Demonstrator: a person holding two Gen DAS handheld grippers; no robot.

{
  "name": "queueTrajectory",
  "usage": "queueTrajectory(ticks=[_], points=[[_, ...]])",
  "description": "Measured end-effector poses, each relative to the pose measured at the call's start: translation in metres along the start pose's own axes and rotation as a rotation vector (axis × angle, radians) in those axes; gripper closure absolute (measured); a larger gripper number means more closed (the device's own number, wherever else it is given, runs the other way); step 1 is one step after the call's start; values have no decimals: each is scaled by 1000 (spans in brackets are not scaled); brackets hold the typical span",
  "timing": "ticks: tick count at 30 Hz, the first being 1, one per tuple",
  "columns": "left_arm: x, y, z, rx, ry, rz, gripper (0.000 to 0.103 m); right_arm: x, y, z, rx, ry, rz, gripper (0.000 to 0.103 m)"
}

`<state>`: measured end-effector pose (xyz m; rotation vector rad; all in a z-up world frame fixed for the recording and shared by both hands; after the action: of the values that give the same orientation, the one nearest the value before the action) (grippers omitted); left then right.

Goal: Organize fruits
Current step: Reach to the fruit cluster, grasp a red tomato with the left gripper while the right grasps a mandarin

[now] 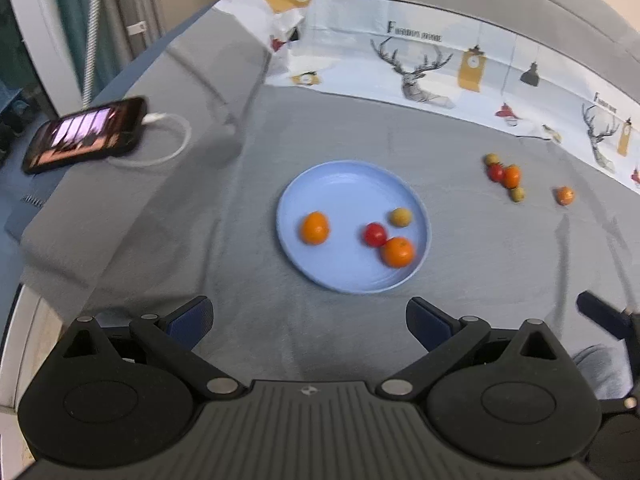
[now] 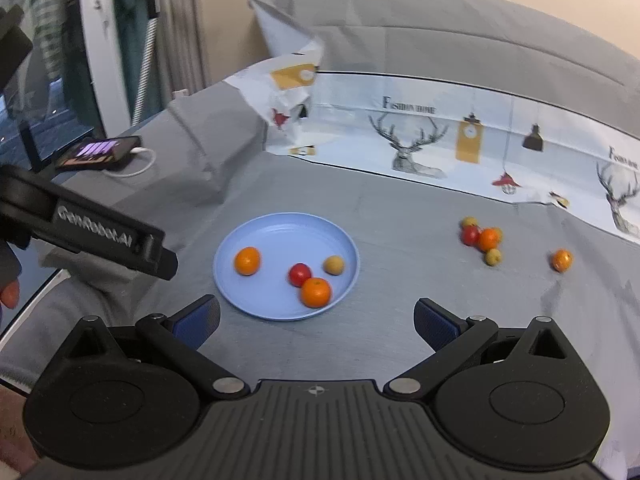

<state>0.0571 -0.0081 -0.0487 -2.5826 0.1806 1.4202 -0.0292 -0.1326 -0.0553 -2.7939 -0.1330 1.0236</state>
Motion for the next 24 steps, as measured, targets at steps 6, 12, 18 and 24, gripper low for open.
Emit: queueTrajectory(ticks=[6, 12, 18, 24], points=[[-46, 27, -61, 16, 95, 70, 0, -5, 48, -4, 104, 23, 77, 1], [-127, 71, -136, -39, 172, 167, 0, -18, 117, -6, 218, 48, 189, 1], [-199, 129, -184, -32, 304, 280, 0, -23, 177, -1, 341, 60, 259, 1], [-206, 173, -208, -48, 319, 330, 0, -18, 216, 12, 423, 41, 293, 1]])
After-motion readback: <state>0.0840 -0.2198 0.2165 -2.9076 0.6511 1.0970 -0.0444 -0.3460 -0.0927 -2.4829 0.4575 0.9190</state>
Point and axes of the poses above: each gripper's, at about its wrist camera, not at the fingertips, and x roughly the way its jaws point, y to its right, z to its underside, the point moved 9 cm from there along x, roughly the way its jaws point, and after that the axes turned 7 degrees about -z, right-handed, at the moved point
